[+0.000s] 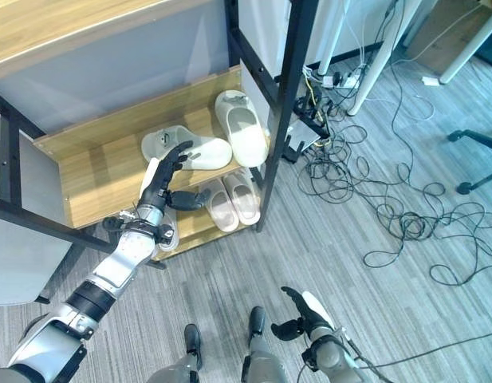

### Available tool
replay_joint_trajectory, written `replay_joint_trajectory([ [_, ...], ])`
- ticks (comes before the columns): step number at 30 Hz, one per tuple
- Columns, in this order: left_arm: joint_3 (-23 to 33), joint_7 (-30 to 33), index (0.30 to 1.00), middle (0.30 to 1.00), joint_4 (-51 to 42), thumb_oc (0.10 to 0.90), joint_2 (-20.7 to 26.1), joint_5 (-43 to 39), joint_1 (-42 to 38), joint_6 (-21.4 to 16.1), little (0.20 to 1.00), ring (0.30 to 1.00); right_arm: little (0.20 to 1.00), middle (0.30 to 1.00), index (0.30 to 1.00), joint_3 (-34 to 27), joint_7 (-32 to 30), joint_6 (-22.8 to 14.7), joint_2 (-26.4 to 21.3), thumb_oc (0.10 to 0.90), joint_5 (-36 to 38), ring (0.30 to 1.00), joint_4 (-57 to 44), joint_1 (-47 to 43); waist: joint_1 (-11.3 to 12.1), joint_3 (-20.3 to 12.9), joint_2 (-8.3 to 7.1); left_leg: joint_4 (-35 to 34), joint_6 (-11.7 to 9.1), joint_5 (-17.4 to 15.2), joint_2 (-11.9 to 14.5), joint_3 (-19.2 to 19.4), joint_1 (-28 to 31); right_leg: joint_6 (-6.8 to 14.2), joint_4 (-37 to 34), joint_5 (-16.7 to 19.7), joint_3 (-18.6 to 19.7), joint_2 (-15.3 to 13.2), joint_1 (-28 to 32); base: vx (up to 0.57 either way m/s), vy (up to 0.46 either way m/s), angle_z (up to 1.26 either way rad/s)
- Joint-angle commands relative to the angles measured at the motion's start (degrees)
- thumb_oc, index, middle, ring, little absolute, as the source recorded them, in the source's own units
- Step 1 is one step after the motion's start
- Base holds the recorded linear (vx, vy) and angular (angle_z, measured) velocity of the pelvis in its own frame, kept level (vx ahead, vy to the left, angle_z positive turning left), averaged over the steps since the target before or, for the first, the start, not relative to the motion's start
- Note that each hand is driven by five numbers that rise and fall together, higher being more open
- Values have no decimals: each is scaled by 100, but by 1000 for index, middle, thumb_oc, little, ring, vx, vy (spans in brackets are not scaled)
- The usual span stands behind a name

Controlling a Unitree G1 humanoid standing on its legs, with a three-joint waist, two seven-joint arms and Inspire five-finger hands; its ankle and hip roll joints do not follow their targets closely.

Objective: Arrange the slippers neatly on the shoe rack.

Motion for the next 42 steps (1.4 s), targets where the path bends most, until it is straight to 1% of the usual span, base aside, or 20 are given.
replay_joint_trajectory([
  [1, 300, 183, 900, 900, -360, 800, 182, 344, -393, -452, 900, 900, 900, 900, 900, -21, -127, -286, -237, 800, 104, 900, -419, 57, 142, -196, -115, 6, -253, 131, -18, -260, -292, 524, 53, -698, -218, -182, 349, 0, 0, 0],
  [2, 301, 182, 900, 900, -361, 800, 182, 344, -392, -451, 900, 900, 900, 900, 900, -20, -127, -286, -237, 800, 104, 900, -419, 57, 141, -196, -115, 6, -253, 131, -18, -260, -292, 524, 53, -698, -219, -182, 350, 0, 0, 0],
  [5, 588, 284, 900, 900, -632, 800, 305, 435, -179, -457, 900, 900, 900, 900, 900, -40, -125, -302, -178, 800, 93, 900, -424, 75, 209, -190, -124, 6, -255, 127, -25, -289, -289, 520, 52, -714, -269, -183, 392, -10, -2, 7],
  [9, 801, 370, 900, 900, -711, 800, 330, 453, -47, -432, 900, 900, 900, 900, 900, -52, -122, -292, -134, 800, 64, 900, -420, 82, 254, -181, -142, 6, -248, 126, -42, -318, -280, 516, 53, -718, -297, -185, 425, -4, 0, 10],
  [13, 857, 389, 900, 900, -555, 800, 353, 478, -57, -376, 900, 900, 900, 900, 900, -38, -104, -272, -118, 800, 50, 900, -414, 66, 263, -185, -154, 6, -246, 124, -45, -323, -272, 518, 59, -721, -312, -191, 450, -3, 14, 4],
  [22, 748, 506, 900, 900, 262, 800, 342, 438, -516, -235, 900, 900, 900, 900, 900, -7, -87, -245, -215, 800, 7, 900, -524, 68, 170, -160, -185, 6, -221, 129, -46, -318, -372, 546, 84, -644, -255, -210, 293, -6, 11, -1],
  [23, 733, 513, 900, 900, 509, 800, 317, 346, -611, -211, 900, 900, 900, 900, 900, -12, -84, -245, -248, 800, 3, 900, -567, 94, 128, -146, -204, 6, -211, 129, -44, -306, -397, 549, 92, -628, -226, -210, 247, 0, 0, 0],
  [30, 775, 500, 900, 900, 915, 800, 386, 78, -749, -217, 900, 900, 900, 900, 900, -46, -77, -222, -334, 800, -9, 900, -688, 143, 75, -146, -236, 6, -192, 128, -56, -251, -461, 556, 103, -580, -150, -203, 126, -1, 4, -2],
  [32, 797, 456, 900, 900, 1015, 800, 405, -166, -831, -266, 900, 900, 900, 900, 900, -64, -71, -204, -365, 800, -16, 900, -700, 163, 42, -142, -241, 6, -193, 133, -47, -220, -497, 561, 110, -559, -137, -203, 71, 3, 13, -12],
  [33, 818, 401, 900, 900, 1073, 800, 395, -542, -936, -331, 900, 900, 900, 900, 900, -50, -62, -173, -401, 800, -9, 900, -710, 160, 27, -139, -240, 6, -188, 139, -46, -205, -511, 561, 114, -548, -118, -201, 41, 15, 8, -12],
  [35, 819, 284, 900, 900, 1146, 800, 398, -955, -1060, -385, 900, 900, 900, 900, 900, -49, -32, -133, -423, 800, 13, 900, -715, 139, 11, -136, -229, 6, -186, 145, -40, -194, -518, 560, 121, -553, -108, -197, 36, 26, -2, -8],
  [42, 600, 80, 900, 900, 1323, 800, 534, -1088, -1455, -358, 900, 900, 900, 900, 900, -6, 39, -92, -475, 800, 49, 900, -697, 78, -32, -139, -194, 6, -191, 136, -31, -170, -509, 563, 130, -558, -74, -181, -8, 0, 0, 0],
])
